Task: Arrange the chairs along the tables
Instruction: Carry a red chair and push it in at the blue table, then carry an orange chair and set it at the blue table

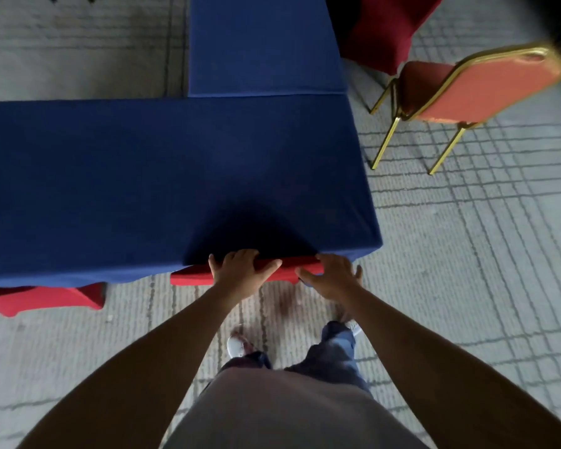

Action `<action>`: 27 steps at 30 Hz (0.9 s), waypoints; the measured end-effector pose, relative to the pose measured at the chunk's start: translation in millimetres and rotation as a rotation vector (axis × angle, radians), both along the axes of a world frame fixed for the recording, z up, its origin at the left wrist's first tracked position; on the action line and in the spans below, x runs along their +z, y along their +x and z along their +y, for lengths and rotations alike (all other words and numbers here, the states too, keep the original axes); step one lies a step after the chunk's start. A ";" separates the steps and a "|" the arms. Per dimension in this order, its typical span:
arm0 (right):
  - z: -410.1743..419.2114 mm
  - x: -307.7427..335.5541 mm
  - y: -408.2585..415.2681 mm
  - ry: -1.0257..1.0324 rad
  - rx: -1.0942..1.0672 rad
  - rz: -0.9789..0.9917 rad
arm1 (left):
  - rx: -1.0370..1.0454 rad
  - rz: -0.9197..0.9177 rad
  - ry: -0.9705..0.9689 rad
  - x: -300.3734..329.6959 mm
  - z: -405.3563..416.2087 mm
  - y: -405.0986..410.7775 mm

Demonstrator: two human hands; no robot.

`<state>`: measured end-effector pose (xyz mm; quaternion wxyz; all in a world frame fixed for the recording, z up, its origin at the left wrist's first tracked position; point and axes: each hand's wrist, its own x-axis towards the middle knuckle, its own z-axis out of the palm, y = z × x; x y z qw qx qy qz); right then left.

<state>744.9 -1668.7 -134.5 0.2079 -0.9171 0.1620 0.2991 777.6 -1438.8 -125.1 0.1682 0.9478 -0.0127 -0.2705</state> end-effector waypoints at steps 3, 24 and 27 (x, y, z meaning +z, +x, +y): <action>-54.8 10.9 1.7 0.002 -0.090 -0.029 | -0.032 -0.005 -0.041 5.1 -52.5 13.7; -455.6 63.6 44.8 0.072 -0.447 -0.145 | -0.166 0.176 -0.417 42.2 -467.2 123.5; -495.3 64.1 56.2 0.110 -0.516 -0.191 | -0.206 0.171 -0.420 46.9 -506.0 139.7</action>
